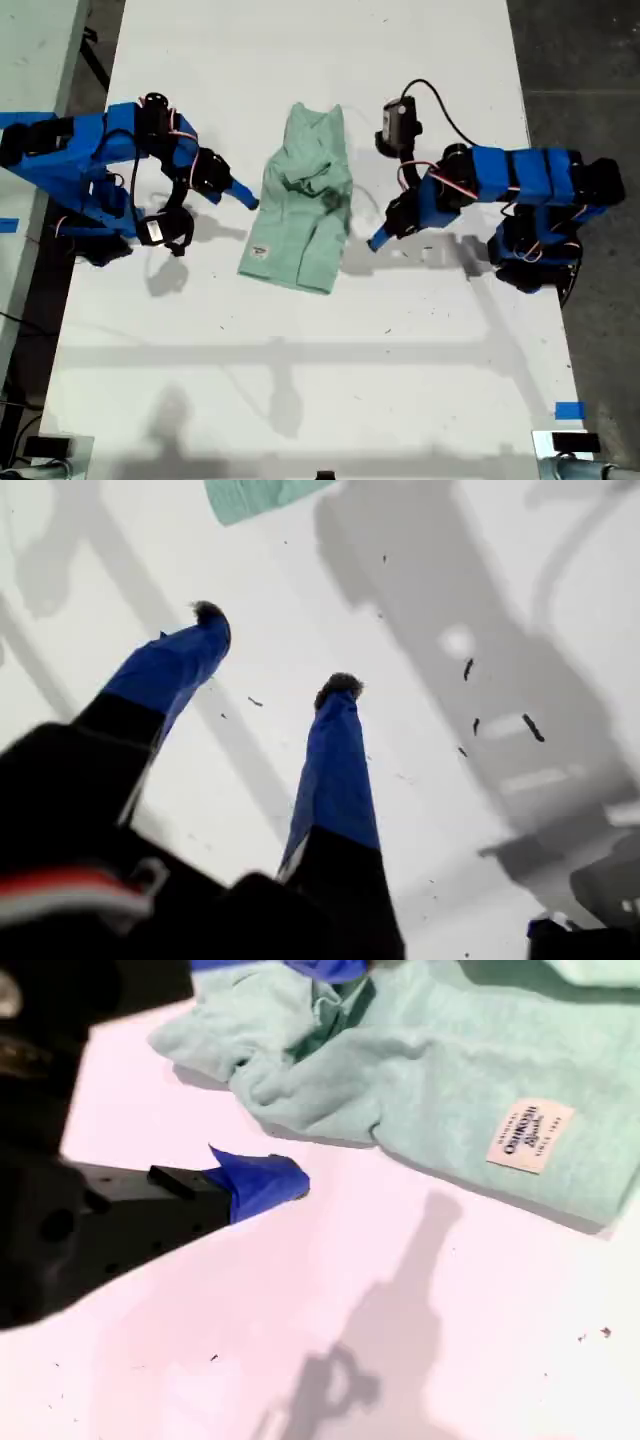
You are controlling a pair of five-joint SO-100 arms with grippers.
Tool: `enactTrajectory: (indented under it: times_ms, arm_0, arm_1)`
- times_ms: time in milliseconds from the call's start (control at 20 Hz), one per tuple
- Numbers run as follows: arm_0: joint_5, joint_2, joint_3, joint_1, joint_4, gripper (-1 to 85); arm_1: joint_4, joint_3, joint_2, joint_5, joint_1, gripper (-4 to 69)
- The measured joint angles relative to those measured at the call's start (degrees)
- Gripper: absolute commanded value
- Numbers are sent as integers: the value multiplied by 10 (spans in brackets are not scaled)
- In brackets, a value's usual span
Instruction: Fold tshirt
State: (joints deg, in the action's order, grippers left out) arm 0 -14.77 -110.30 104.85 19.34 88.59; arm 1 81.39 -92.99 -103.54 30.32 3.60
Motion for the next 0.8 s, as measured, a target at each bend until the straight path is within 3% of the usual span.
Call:
enactTrajectory:
  times_ms: [50,150,350,550,800]
  arm_0:
    - [7,11,0,-17,0,227]
    - [12,34,1,-40,-4,208]
    - [14,45,44,-77,-94,179]
    - [26,58,138,-83,-205,215]
    - [51,155,156,-98,-279,237]
  arm_1:
    - [0,36,39,-3,-4,282]
    - [11,124,131,-6,-12,296]
    - [34,274,292,-12,-20,307]
    - [31,305,370,-23,-20,324]
    - [-9,305,430,-40,-20,325]
